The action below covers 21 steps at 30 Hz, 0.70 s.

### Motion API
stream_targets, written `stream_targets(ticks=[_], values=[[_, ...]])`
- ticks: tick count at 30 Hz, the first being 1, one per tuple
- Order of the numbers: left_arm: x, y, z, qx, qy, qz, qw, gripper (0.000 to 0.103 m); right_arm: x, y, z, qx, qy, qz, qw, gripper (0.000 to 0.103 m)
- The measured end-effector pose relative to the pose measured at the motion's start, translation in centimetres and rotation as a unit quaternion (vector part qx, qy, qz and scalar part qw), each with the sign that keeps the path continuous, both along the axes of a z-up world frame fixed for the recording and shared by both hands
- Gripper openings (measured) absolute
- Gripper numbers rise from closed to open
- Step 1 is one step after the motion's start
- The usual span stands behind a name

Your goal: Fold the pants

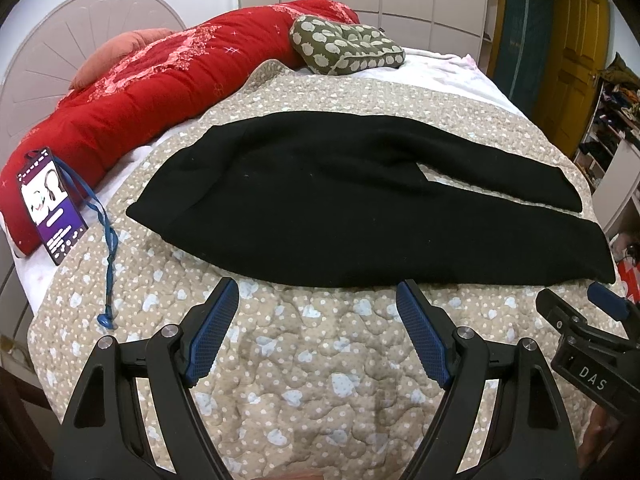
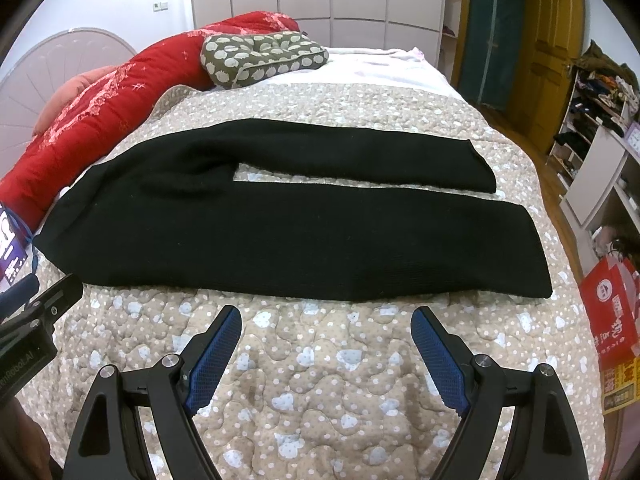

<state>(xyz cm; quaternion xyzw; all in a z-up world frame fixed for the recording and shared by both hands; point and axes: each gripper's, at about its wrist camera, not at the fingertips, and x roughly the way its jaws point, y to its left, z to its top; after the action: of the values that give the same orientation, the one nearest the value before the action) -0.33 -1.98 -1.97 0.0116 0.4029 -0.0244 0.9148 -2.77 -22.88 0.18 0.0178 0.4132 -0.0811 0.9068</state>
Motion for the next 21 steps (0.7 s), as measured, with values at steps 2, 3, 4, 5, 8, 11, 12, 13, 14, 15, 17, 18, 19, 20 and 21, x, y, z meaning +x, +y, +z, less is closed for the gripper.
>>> stream_targets(ticks=[2, 3, 4, 5, 8, 11, 12, 13, 14, 15, 17, 18, 19, 20, 21], values=[[0.1, 0.0, -0.1, -0.001, 0.001, 0.001, 1.0, 0.082, 0.1, 0.0, -0.1, -0.001, 0.001, -0.001, 1.0, 0.086], [0.2, 0.0, -0.1, -0.003, 0.002, 0.001, 1.0, 0.082, 0.1, 0.0, -0.2, -0.001, 0.002, 0.0, 1.0, 0.086], [0.3, 0.0, -0.2, -0.004, 0.003, 0.002, 1.0, 0.082, 0.1, 0.0, -0.3, -0.001, 0.003, 0.0, 1.0, 0.086], [0.2, 0.1, -0.2, -0.005, 0.003, 0.001, 1.0, 0.082, 0.2, 0.0, -0.4, -0.001, 0.003, 0.0, 1.0, 0.085], [0.3, 0.1, -0.3, -0.004, 0.004, 0.001, 1.0, 0.082, 0.3, -0.1, -0.6, 0.001, 0.006, 0.002, 1.0, 0.085], [0.4, 0.1, -0.5, -0.004, 0.005, -0.002, 1.0, 0.082, 0.4, -0.1, -0.8, 0.001, 0.008, 0.003, 1.0, 0.086], [0.5, 0.1, -0.6, -0.004, 0.005, -0.002, 1.0, 0.082, 0.4, -0.2, -0.9, 0.001, 0.009, 0.003, 1.0, 0.085], [0.5, 0.1, -0.6, -0.005, 0.005, -0.003, 1.0, 0.082, 0.4, -0.2, -0.9, 0.003, 0.009, 0.004, 1.0, 0.085], [0.5, 0.1, -0.6, -0.004, 0.005, -0.004, 1.0, 0.082, 0.4, -0.2, -1.0, 0.003, 0.009, 0.004, 1.0, 0.086], [0.5, 0.0, -0.6, -0.004, 0.003, -0.002, 1.0, 0.082, 0.4, -0.3, -1.0, 0.004, 0.009, 0.005, 1.0, 0.085], [0.6, -0.1, -0.6, -0.005, 0.001, -0.002, 1.0, 0.082, 0.5, -0.2, -1.1, 0.005, 0.01, 0.006, 1.0, 0.086], [0.6, -0.1, -0.7, -0.005, 0.0, -0.003, 1.0, 0.082, 0.6, -0.2, -1.1, 0.006, 0.01, 0.006, 1.0, 0.086], [0.7, -0.1, -0.7, -0.004, 0.0, -0.002, 1.0, 0.081, 0.6, -0.2, -1.2, 0.007, 0.01, 0.007, 1.0, 0.085], [0.7, -0.1, -0.7, -0.005, 0.0, -0.002, 1.0, 0.081, 0.6, -0.3, -1.2, 0.008, 0.011, 0.007, 1.0, 0.086], [0.7, -0.1, -0.8, -0.006, 0.002, -0.003, 1.0, 0.081, 0.7, -0.3, -1.3, 0.009, 0.011, 0.007, 1.0, 0.086]])
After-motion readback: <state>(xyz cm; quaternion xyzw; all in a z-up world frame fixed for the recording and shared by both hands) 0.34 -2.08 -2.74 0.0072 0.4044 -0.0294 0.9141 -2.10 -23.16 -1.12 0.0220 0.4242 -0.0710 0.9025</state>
